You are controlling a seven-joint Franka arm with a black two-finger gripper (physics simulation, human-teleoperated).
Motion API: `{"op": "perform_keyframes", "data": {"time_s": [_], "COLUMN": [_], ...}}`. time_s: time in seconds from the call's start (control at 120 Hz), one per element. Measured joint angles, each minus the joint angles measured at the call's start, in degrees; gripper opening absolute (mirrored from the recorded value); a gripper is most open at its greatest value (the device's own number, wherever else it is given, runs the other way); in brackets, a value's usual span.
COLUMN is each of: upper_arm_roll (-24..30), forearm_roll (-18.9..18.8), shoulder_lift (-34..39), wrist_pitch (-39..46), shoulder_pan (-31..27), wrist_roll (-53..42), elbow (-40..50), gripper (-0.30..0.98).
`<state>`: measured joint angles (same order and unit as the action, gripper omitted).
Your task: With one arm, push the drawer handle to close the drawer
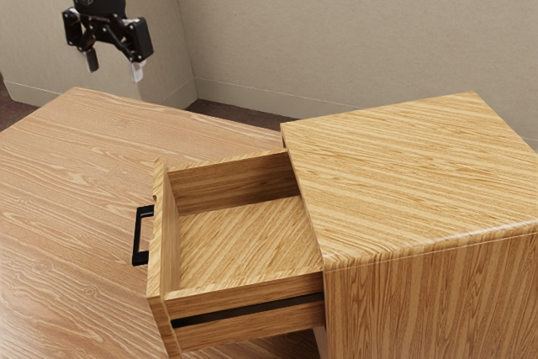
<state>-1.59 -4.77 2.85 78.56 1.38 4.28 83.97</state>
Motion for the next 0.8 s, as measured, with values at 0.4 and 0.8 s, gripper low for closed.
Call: {"op": "perform_keyframes", "data": {"time_s": [0.4, 0.8], "upper_arm_roll": [2.7, 7.5], "forearm_roll": [2.8, 2.9], "shoulder_lift": [-1.9, 9.4], "wrist_pitch": [-9.6, -7.3], "shoulder_pan": [-0.4, 1.6], "wrist_roll": [-1.0, -2.2], "elbow": [-20.8, 2.2], "gripper": [0.69, 0.69]}}
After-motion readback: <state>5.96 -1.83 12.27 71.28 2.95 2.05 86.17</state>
